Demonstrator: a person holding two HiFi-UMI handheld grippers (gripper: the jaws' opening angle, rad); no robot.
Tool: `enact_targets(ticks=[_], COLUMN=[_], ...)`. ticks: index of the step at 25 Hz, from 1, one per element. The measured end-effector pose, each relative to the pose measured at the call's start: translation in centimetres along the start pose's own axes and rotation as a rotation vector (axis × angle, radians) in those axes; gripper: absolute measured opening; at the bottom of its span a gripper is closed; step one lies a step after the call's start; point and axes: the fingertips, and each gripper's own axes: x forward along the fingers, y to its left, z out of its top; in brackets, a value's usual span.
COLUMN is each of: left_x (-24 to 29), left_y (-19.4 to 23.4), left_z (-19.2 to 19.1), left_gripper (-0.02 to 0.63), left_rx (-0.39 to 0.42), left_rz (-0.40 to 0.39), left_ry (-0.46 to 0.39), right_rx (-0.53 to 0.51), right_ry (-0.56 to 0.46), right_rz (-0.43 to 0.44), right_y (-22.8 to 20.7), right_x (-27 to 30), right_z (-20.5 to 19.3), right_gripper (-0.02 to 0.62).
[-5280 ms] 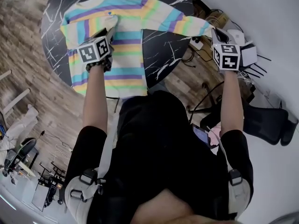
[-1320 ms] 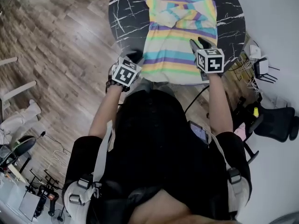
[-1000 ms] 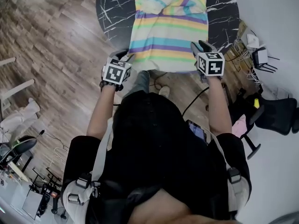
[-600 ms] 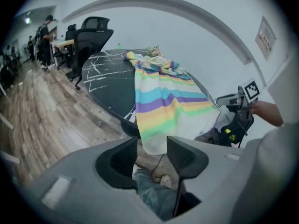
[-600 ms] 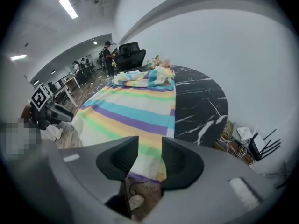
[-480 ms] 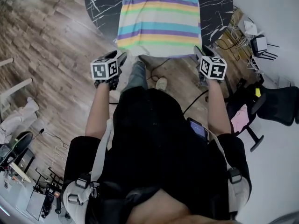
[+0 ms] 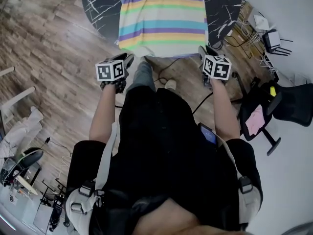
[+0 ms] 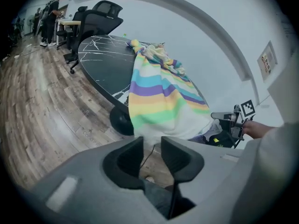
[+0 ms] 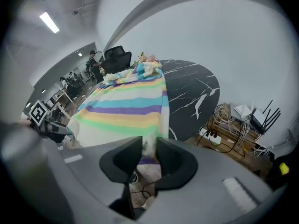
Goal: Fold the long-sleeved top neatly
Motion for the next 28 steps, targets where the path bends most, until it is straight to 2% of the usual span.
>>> enact_targets(ticks=[2,3,6,8,9,11,14,19,25,28], left_x=[-0.3,-0.5,-1.2,-1.7,-1.9,-1.8,-1.7,-1.0,0.9,1.3], left_y=[-0.1,-0.1,-0.1,-0.1,0.0,0.2,0.6,1.1,1.4,0.8], left_z=[-0.2,-0.4,-1.5,-1.9,-1.9,-1.9,-0.9,1.1,2.0,1.5], left_gripper=[0.028,0.009,0.009,0.009,0.016,0.138,0.151,0.284,0.307,0.263], left_rx=[0.013,0.026,0.078,0.103,0.105,0.075,0.030,0.100,0.121,0.066], left_rz=[-0.001,-0.001,0.014,0.029,0.035,0.011,-0.011,-0.028,-0.144,-0.234], left_ry=[0.002,0.009,0.045,0.040,0.027,-0.001,-0.057,-0.085,-0.067,-0.067], right_rx=[0.014,0.022,0.034,0.050,0.060,0.077,0.079,0.067,0.058,0.057], right_ry=[-0.012,-0.020,-0.044,-0.054,-0.056,-0.058,-0.058,-0.032,-0.009,-0.004], right_rz=[0.022,0.029,0.041,0.052,0.057,0.060,0.033,0.009,-0.024,-0.039], right_y=[0.0,0.0,-0.3,-0.6,-0.7,-1.0,-1.7,-2.0,-2.3,-2.5], right_x=[-0.3,-0.6,-1.6,-2.2,-2.4,-2.8,-3.2,-2.6,-2.1,-1.9], right_z=[-0.2,-0.2,0.0,-0.2,-0.3,-0.7,-0.9,-1.3,-1.4,-1.7], right_gripper=[0.041,0.035,0.029,0.029,0.029,0.029,0.029,0.029,0.029,0.029])
